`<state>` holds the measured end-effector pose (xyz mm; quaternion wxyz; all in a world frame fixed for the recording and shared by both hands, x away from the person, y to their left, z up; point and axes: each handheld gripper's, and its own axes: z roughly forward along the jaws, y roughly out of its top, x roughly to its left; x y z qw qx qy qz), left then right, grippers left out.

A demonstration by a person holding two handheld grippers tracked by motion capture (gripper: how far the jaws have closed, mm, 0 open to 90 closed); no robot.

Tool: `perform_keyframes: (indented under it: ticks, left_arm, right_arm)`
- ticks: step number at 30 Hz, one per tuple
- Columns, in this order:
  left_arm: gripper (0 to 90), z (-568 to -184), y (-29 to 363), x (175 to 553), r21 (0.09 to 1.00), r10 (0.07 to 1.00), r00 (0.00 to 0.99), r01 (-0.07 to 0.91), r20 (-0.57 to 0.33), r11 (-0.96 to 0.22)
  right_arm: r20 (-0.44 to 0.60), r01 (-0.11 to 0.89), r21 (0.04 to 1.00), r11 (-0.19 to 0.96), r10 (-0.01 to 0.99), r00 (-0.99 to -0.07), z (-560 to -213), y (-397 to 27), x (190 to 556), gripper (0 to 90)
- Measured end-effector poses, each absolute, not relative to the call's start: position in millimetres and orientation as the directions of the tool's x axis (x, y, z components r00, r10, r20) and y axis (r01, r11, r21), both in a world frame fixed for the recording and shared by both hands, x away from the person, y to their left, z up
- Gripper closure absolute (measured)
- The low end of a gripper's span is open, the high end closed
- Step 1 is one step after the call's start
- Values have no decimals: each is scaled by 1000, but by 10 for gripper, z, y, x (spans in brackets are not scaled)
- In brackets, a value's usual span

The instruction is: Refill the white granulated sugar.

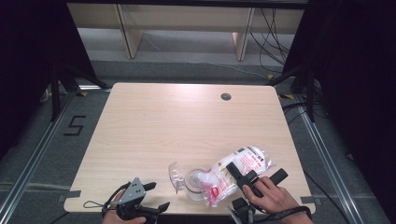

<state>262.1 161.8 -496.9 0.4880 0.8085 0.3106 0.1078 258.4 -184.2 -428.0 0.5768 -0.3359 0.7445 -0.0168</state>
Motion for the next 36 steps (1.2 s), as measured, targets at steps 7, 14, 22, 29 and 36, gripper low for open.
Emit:
perform_keyframes:
  ticks: [7,14,22,29,36]
  left_arm:
    - [165,-4968,1618,2620,856,608,784,397,-128,-331]
    - [165,-4972,1614,2619,857,609,782,397,-130,-327]
    - [165,-4977,1610,2619,857,610,781,399,-132,-327]
    - [165,-4978,1610,2619,857,611,780,401,-134,-324]
    - [165,-4982,1602,2617,859,613,778,403,-139,-317]
  right_arm:
    - [-840,-479,-428,766,-533,-102,-4256,-1835,2568,627]
    - [-835,-476,-438,762,-541,-97,-4253,-1830,2561,630]
    - [-820,-472,-460,752,-563,-99,-4265,-1804,2552,632]
    - [-842,-503,-432,749,-534,-71,-4272,-1804,2563,633]
    - [-842,-500,-436,748,-535,-66,-4261,-1800,2563,634]
